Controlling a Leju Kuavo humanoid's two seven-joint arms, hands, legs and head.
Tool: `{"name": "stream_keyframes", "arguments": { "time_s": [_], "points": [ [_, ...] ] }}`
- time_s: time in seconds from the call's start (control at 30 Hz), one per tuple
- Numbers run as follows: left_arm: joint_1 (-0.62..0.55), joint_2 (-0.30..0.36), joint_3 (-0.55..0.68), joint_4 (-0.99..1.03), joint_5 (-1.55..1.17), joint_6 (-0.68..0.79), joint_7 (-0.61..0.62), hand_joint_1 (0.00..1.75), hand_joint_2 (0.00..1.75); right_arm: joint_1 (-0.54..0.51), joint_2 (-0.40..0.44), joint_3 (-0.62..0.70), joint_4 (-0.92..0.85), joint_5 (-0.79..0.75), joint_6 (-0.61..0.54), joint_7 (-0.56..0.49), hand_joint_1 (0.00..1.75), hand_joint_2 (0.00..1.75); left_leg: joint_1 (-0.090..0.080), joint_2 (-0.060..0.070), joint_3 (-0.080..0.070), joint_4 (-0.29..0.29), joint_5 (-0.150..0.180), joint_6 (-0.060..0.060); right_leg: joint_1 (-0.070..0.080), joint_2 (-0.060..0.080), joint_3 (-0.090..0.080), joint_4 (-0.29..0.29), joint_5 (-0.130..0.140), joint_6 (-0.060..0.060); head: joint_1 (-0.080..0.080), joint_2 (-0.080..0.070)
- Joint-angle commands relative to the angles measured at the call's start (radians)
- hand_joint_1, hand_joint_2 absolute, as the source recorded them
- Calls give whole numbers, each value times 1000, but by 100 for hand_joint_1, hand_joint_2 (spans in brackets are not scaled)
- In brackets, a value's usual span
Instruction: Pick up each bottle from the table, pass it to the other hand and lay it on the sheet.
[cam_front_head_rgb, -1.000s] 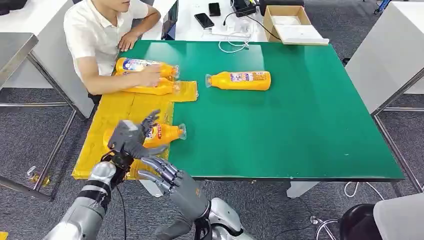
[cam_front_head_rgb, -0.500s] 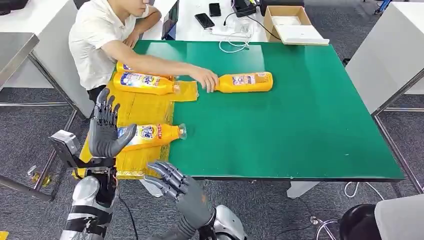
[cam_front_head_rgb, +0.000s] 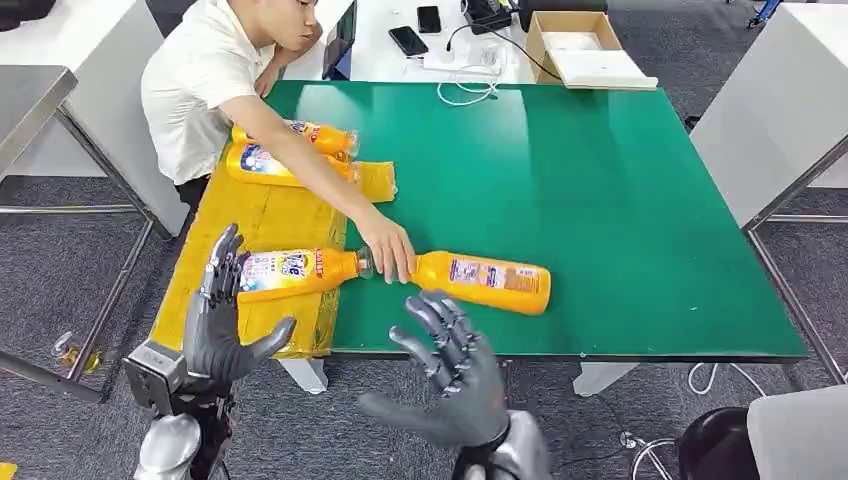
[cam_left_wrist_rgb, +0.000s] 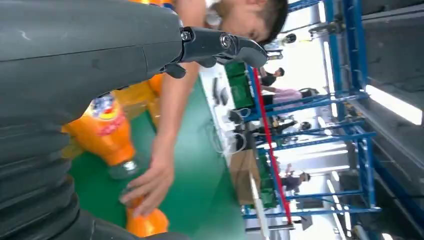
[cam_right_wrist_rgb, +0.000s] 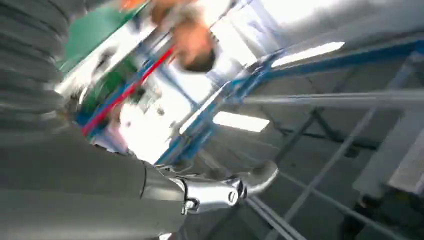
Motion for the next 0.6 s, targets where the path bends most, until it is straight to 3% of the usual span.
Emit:
{"name": "stream_keyframes", "arguments": {
  "time_s": [0.03, 0.33, 0.6],
  "points": [
    [46, 14, 47, -12, -4, -43, -18, 0, 175, -125, -120, -275, 339, 114, 55, 115, 0, 175, 0, 1, 3, -2, 1, 0, 0, 0, 4, -2, 1, -1, 0, 0],
    [65, 2, 29, -62, -29, 23, -27, 0, 175, -246, -121, -335, 586, 173, 99, 264, 0, 175, -1, 1, 3, -1, 0, 0, 0, 1, 4, -1, 1, -1, 0, 0],
    [52, 6, 18, -47, -26, 17, -25, 0, 175, -319, -123, -329, 720, 208, 88, 294, 0, 175, -1, 3, 6, -2, 0, 0, 0, 2, 6, -2, 1, -2, -1, 0]
  ]
}}
